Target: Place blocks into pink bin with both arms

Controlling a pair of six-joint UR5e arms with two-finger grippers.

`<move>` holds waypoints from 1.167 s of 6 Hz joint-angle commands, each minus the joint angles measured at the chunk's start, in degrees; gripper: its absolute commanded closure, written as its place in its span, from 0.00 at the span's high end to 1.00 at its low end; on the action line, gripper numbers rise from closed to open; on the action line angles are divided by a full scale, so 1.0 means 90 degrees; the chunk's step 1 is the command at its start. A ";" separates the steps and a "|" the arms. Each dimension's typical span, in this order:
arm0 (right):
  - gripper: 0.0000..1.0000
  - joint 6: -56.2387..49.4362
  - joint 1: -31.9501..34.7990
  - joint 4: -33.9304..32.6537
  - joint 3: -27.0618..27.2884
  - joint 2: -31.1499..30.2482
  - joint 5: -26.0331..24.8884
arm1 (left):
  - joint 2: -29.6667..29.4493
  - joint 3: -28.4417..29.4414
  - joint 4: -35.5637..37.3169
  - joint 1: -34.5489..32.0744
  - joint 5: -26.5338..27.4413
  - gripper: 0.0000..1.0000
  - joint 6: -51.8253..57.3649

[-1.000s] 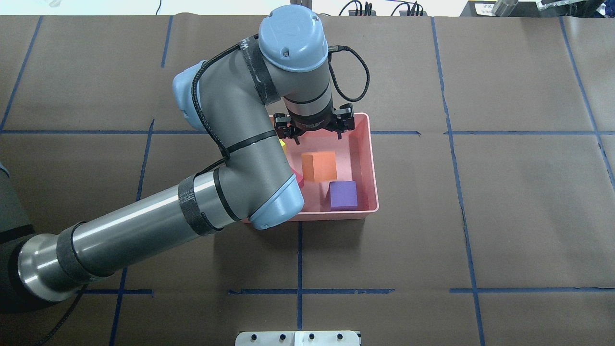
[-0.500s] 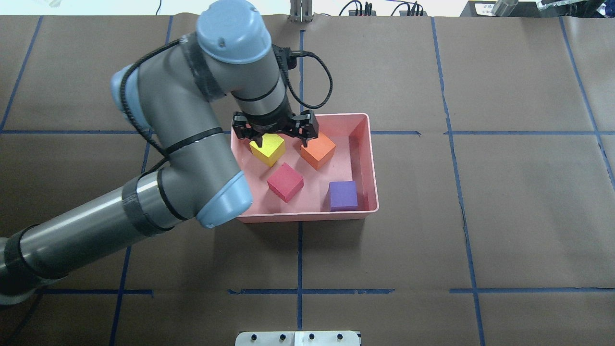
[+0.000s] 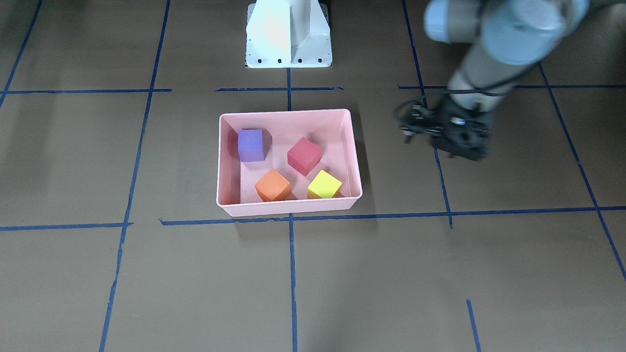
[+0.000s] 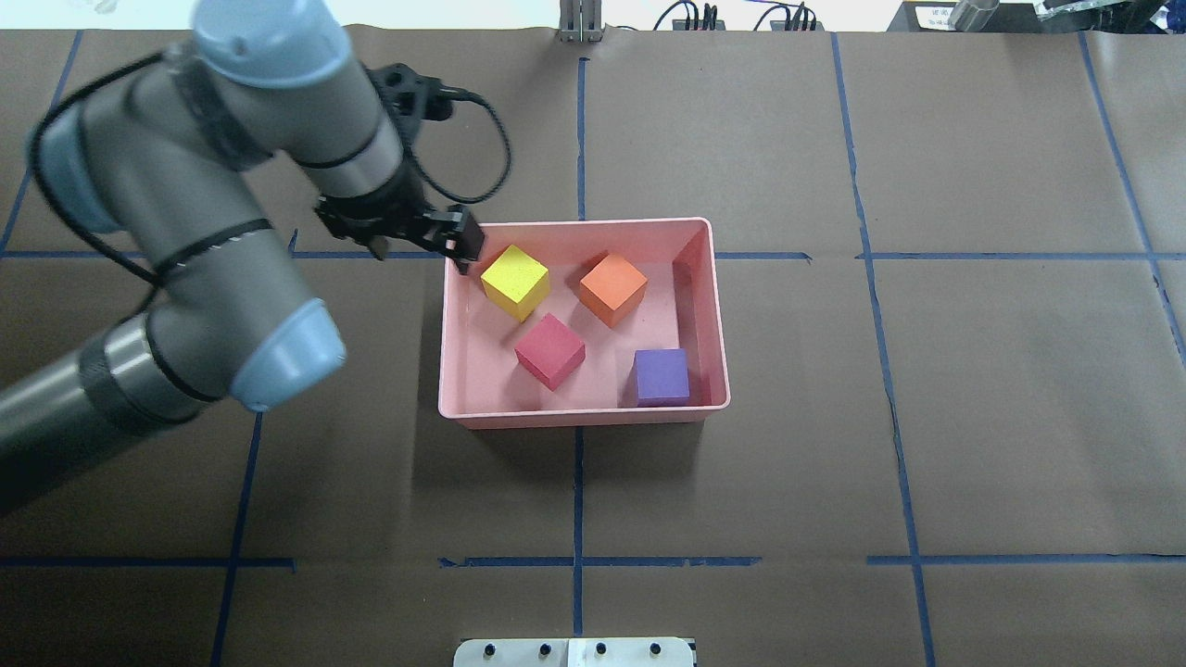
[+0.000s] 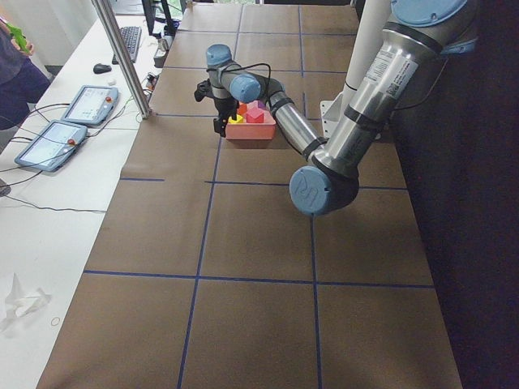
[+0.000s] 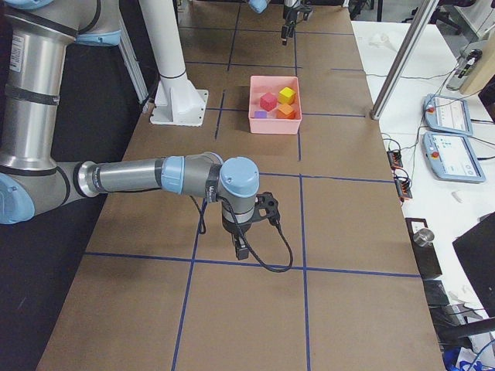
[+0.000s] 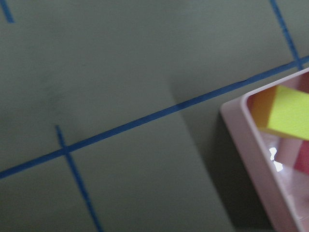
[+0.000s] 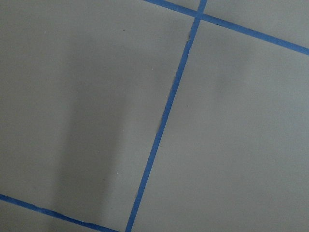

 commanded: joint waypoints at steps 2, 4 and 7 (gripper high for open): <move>1.00 0.0915 -0.0001 0.0326 -0.0064 0.0094 0.0035 | 0.1983 0.0538 -0.0003 -0.2659 -0.0235 1.00 0.3617; 1.00 0.0915 -0.0001 0.0336 -0.0075 0.0094 0.0035 | 0.3379 0.0619 -0.0188 -0.3273 -0.0245 1.00 0.3864; 1.00 0.0906 -0.0001 0.0336 -0.0084 0.0084 0.0035 | 0.3550 0.0534 -0.0325 -0.3683 -0.0216 1.00 0.3835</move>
